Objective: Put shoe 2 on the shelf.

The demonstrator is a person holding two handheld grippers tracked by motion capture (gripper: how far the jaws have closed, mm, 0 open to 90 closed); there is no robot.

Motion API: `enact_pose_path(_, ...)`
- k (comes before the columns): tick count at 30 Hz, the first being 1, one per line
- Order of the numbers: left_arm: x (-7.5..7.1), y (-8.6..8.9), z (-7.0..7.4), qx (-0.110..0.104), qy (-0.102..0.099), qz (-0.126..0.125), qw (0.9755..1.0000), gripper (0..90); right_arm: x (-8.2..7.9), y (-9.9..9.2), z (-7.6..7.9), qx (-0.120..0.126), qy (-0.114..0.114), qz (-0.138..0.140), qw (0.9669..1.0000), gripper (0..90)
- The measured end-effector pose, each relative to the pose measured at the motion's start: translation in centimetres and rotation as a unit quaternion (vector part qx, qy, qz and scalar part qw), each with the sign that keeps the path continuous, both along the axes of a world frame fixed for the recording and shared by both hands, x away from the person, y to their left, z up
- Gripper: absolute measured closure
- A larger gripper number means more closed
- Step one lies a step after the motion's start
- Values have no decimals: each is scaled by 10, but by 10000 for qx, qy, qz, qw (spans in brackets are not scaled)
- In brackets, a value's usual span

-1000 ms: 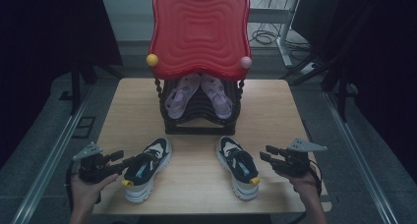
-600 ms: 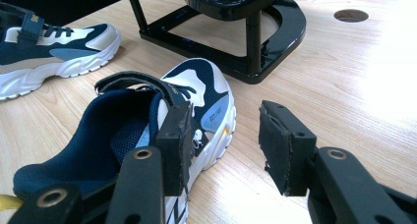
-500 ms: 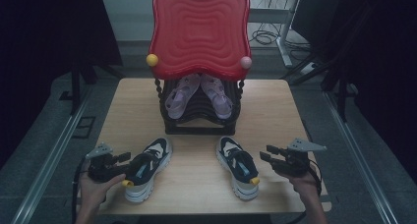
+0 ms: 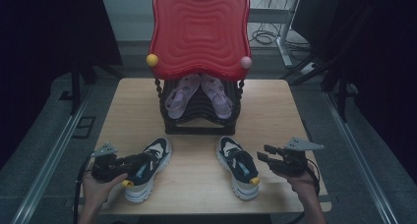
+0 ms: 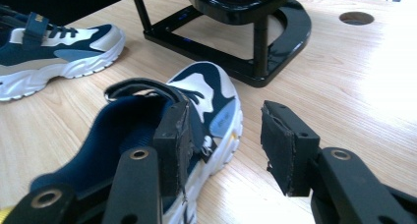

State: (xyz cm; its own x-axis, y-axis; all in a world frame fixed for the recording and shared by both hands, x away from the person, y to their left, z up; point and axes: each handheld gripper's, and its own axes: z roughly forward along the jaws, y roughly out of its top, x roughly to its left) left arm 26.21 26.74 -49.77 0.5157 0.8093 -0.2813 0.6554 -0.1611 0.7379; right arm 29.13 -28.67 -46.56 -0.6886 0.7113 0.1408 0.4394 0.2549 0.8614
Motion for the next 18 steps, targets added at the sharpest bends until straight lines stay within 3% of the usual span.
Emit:
enact_pose_path(10, 0, 0, 0, 4, 8, 20, 10000, 671, 0, 20, 0, -143, 163, 266, 9994, 530)
enact_pose_path(18, 0, 0, 0, -5, 5, 24, 10000, 672, 9, 37, -5, -344, 340, 289, 9984, 532)
